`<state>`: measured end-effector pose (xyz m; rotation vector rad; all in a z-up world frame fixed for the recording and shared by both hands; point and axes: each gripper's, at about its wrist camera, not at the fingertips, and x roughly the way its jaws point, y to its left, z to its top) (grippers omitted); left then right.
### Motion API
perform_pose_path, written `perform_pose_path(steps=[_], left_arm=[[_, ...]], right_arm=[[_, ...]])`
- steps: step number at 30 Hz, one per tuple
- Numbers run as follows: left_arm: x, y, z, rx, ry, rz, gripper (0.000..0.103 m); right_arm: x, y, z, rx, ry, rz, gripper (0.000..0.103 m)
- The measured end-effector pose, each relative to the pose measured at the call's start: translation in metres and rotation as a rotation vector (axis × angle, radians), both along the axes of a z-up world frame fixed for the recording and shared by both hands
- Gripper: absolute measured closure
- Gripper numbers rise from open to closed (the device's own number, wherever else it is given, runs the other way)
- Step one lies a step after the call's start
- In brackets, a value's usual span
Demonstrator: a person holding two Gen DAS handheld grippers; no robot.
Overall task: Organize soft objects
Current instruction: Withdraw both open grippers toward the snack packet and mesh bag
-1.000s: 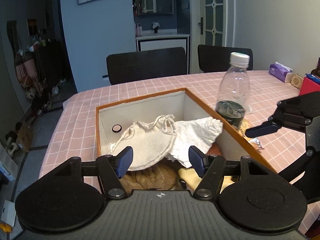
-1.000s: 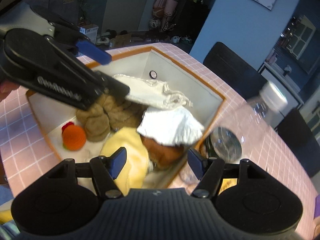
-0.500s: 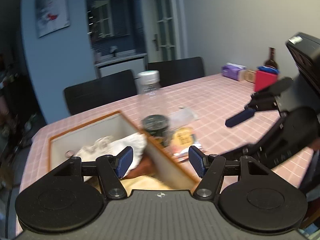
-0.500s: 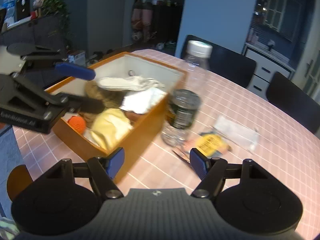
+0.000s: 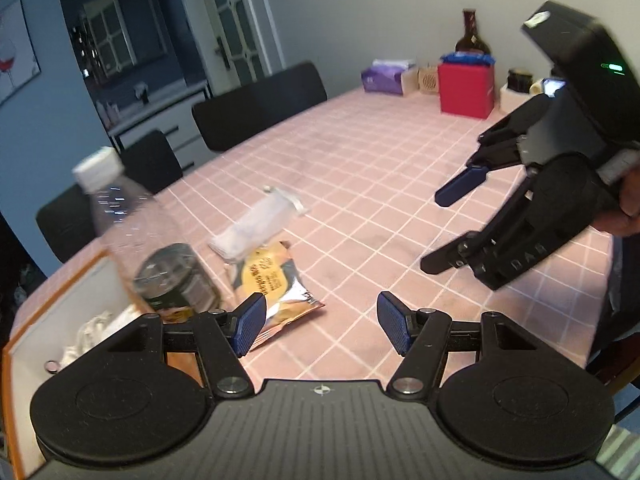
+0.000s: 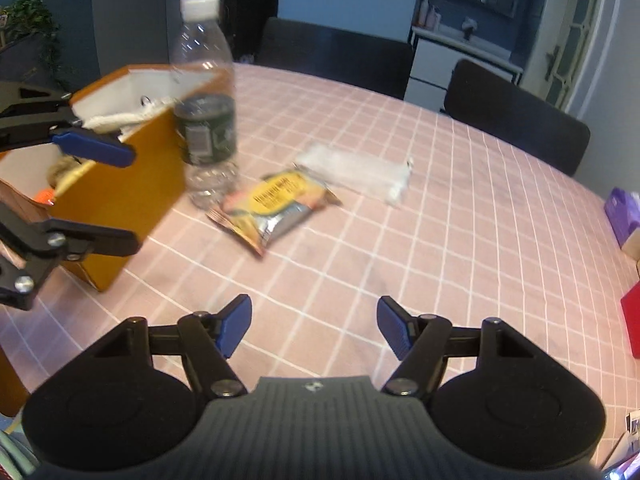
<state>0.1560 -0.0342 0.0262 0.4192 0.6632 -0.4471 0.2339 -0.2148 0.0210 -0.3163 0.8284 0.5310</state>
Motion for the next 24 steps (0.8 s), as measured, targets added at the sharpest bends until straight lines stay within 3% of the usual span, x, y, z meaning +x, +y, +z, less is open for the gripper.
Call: perform_pose_path(steps=[6, 11, 16, 18, 20, 24], left_arm=[[0.049, -0.025, -0.02, -0.019, 0.118, 0.087, 0.028], [0.087, -0.044, -0.038, 0.056, 0.14, 0.196, 0.024], [0.117, -0.052, -0.054, 0.079, 0.187, 0.254, 0.017], [0.124, -0.053, -0.062, 0.107, 0.189, 0.265, 0.018], [0.13, -0.054, -0.069, 0.134, 0.192, 0.283, 0.028], [0.136, -0.053, -0.076, 0.153, 0.195, 0.287, 0.029]], right_arm=[[0.018, -0.01, -0.018, -0.027, 0.019, -0.014, 0.037], [0.032, -0.017, -0.03, -0.043, 0.042, -0.021, 0.037], [0.046, -0.019, -0.036, -0.039, 0.058, -0.031, 0.037], [0.052, -0.02, -0.037, -0.035, 0.054, -0.04, 0.037], [0.061, -0.022, -0.038, -0.031, 0.054, -0.053, 0.037], [0.078, -0.024, -0.043, -0.011, 0.063, -0.074, 0.036]])
